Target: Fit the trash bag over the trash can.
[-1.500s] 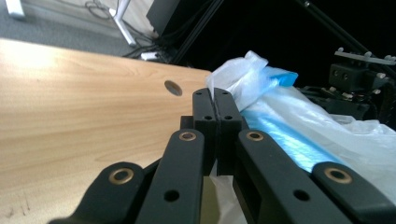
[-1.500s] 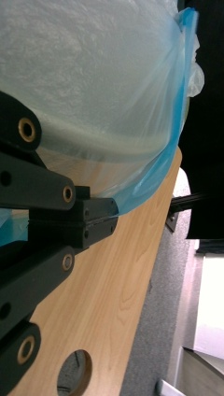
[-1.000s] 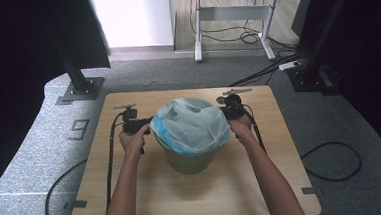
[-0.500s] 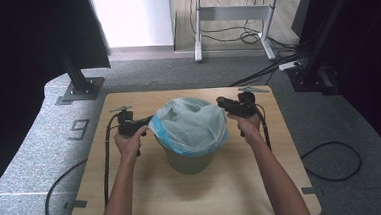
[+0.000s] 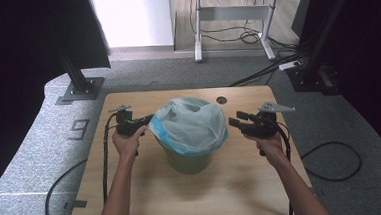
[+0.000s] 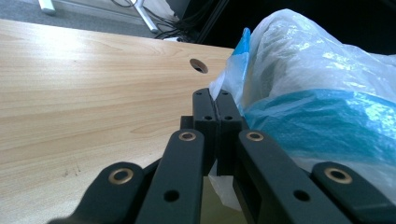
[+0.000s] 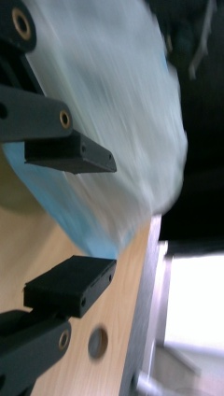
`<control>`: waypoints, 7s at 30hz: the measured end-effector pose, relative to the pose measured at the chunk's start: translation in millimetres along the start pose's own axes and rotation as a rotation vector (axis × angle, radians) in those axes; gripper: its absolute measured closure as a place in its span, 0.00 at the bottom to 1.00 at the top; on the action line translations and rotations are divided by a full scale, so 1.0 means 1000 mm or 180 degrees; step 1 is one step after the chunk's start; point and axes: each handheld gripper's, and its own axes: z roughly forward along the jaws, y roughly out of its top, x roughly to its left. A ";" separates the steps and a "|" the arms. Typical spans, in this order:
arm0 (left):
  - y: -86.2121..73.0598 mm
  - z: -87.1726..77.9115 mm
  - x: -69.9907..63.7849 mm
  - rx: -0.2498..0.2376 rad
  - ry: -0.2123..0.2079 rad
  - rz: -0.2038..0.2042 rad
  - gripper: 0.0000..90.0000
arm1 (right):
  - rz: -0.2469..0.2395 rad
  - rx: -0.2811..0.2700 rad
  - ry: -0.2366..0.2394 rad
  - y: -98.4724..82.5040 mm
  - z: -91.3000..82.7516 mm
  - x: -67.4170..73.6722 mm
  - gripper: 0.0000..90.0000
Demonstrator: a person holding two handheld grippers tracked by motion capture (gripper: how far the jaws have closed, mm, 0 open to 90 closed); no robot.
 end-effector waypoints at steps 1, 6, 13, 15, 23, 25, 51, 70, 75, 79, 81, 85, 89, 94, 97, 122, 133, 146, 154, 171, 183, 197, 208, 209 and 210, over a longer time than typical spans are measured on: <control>0.000 -0.001 0.000 -0.0001 0.0002 0.0005 1.00 | -0.0074 -0.0019 0.0109 -0.004 -0.006 0.009 0.47; 0.001 -0.001 -0.001 -0.0008 0.0003 -0.0014 1.00 | -0.0291 0.0002 0.0472 -0.017 -0.018 0.043 0.41; 0.000 -0.001 -0.003 0.0001 0.0010 -0.0018 1.00 | -0.0569 0.0157 0.0522 -0.029 -0.004 0.060 0.40; 0.001 -0.002 -0.002 -0.0009 0.0005 -0.0029 1.00 | -0.0547 0.0163 0.0534 -0.032 0.000 0.058 0.42; -0.002 0.000 0.001 -0.0011 -0.0054 -0.0077 1.00 | -0.0674 0.0051 0.0656 -0.038 0.007 0.060 0.78; -0.002 0.001 0.001 -0.0007 -0.0066 -0.0071 1.00 | -0.0706 0.0028 0.0689 -0.039 0.007 0.060 0.89; -0.020 -0.003 0.012 0.0169 -0.0060 -0.0034 1.00 | -0.1014 0.0623 0.0937 -0.090 0.029 0.067 0.99; -0.035 -0.004 0.025 0.0459 0.0098 0.0006 1.00 | -0.0958 0.0942 0.0681 -0.108 0.030 0.055 0.99; -0.038 0.006 0.028 0.0532 0.0128 -0.0039 1.00 | -0.0785 0.1034 0.0548 -0.115 0.029 0.038 0.99; -0.040 0.018 0.030 0.0555 0.0135 -0.0102 1.00 | -0.0717 0.1069 0.0463 -0.118 0.029 0.027 0.99; -0.041 0.024 0.029 0.0595 0.0133 -0.0102 1.00 | -0.0633 0.1075 0.0431 -0.121 0.030 0.018 0.99; -0.044 0.032 0.027 0.0638 0.0135 -0.0077 1.00 | -0.0500 0.1068 0.0372 -0.125 0.030 0.006 0.99; -0.044 0.027 0.024 0.0571 0.0204 0.0032 0.90 | -0.0467 0.0921 0.0407 -0.124 0.025 0.005 0.95; -0.039 0.006 0.021 0.0334 0.0268 0.0110 0.65 | -0.0431 0.0671 0.0391 -0.121 0.019 0.006 0.71; -0.035 -0.008 0.016 0.0216 0.0329 0.0232 0.51 | -0.0401 0.0483 0.0336 -0.118 0.014 0.008 0.57; 0.022 -0.067 -0.071 -0.0031 -0.0015 0.0996 0.28 | -0.0204 0.0091 0.0380 -0.109 -0.031 0.008 0.27; 0.050 -0.012 -0.111 0.0495 -0.0144 0.1327 0.28 | -0.0276 0.0127 0.0266 -0.108 -0.041 0.005 0.28; 0.069 0.058 -0.147 0.1180 -0.0080 0.1620 0.35 | -0.0208 0.0154 0.0206 -0.111 -0.047 -0.003 0.31; 0.063 0.087 -0.149 0.1577 -0.0044 0.1650 0.35 | -0.0202 0.0186 0.0241 -0.113 -0.047 -0.004 0.31; 0.053 0.115 -0.142 0.2072 0.0151 0.1600 0.34 | -0.0193 0.0286 0.0265 -0.115 -0.047 -0.005 0.32; 0.067 0.051 -0.151 0.1533 -0.0145 0.1594 0.34 | -0.0193 0.0304 0.0270 -0.116 -0.046 -0.006 0.32; 0.039 0.055 -0.151 0.2039 -0.0128 0.1746 0.32 | -0.0199 0.0367 0.0278 -0.119 -0.045 -0.005 0.32; 0.036 0.075 -0.148 0.2371 -0.0013 0.1670 0.32 | -0.0180 0.0350 0.0289 -0.119 -0.048 -0.008 0.32; 0.036 0.076 -0.149 0.2383 -0.0007 0.1674 0.32 | -0.0181 0.0358 0.0288 -0.119 -0.048 -0.008 0.32; 0.036 0.076 -0.149 0.2386 0.0002 0.1671 0.32 | -0.0181 0.0362 0.0289 -0.119 -0.048 -0.008 0.32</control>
